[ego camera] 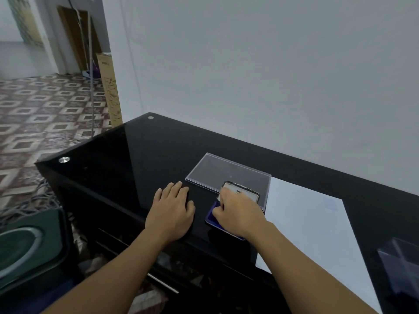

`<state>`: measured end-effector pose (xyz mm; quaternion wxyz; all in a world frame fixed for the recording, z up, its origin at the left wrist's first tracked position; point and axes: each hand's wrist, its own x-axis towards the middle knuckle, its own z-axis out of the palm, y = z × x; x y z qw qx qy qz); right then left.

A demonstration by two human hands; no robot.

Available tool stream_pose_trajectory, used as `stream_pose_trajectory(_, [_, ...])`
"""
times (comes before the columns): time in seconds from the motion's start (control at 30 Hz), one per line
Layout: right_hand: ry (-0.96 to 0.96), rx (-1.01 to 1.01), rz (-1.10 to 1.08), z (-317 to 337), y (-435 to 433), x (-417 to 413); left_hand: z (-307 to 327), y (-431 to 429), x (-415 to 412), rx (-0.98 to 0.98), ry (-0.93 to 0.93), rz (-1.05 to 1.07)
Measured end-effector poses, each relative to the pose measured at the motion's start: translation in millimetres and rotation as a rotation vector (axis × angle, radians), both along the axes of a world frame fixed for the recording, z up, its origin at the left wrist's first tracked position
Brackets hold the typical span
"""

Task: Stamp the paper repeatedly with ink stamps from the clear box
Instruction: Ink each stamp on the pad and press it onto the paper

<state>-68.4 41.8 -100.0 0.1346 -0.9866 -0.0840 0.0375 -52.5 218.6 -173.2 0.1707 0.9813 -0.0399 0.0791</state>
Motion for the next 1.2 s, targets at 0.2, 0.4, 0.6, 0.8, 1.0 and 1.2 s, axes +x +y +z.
stream_pose_trajectory(0.2, [-0.037,0.025,-0.018,-5,2,-2,-1,-1,0,0.021,-0.007,0.013])
stream_pose_trajectory(0.4, [-0.045,0.067,-0.014,-6,2,-7,0,-2,0,0.022,-0.010,0.028])
stream_pose_trajectory(0.6, [-0.066,0.081,-0.001,-7,3,-9,1,-3,-1,0.028,-0.018,0.032])
stream_pose_trajectory(0.8, [-0.023,0.126,-0.004,-11,3,5,0,-4,-1,0.028,-0.024,0.038])
stream_pose_trajectory(1.0, [-0.057,0.133,-0.002,-15,2,3,1,-4,-2,0.012,-0.014,0.037])
stream_pose_trajectory(1.2, [-0.144,0.133,-0.009,-19,1,-9,1,-4,-2,0.009,-0.011,0.040])
